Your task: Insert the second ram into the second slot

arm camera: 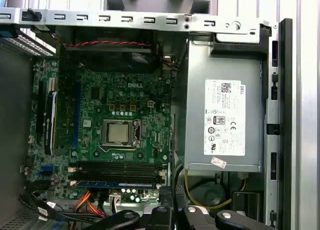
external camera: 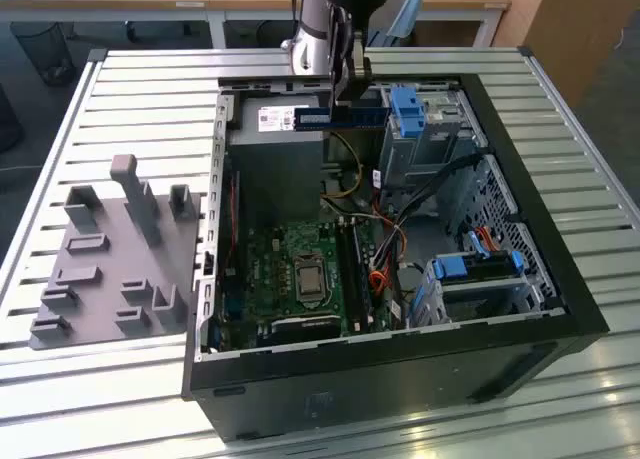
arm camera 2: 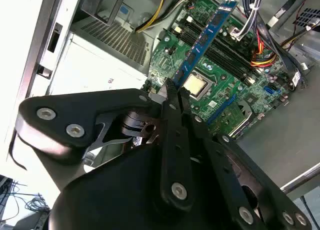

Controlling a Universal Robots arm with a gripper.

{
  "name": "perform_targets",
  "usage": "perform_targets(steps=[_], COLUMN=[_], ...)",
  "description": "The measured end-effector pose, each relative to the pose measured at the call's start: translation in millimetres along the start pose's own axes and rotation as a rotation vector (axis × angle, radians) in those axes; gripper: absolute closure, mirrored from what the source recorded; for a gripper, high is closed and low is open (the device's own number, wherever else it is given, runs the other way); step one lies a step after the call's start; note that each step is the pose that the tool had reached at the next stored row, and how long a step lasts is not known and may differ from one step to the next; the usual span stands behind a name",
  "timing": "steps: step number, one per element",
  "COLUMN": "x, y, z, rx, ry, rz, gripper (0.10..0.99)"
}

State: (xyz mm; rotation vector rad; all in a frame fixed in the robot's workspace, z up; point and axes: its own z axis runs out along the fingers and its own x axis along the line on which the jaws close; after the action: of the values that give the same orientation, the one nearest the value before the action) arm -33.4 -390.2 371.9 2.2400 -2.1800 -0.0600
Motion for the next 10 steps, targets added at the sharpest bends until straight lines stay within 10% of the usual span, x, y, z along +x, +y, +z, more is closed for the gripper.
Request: perform_targets(steps=[10], x=[2.9], y=[0.1], z=[-0.1], rx=[0.0], ry=[0.0], rz=[0.0], gripper=[0.949])
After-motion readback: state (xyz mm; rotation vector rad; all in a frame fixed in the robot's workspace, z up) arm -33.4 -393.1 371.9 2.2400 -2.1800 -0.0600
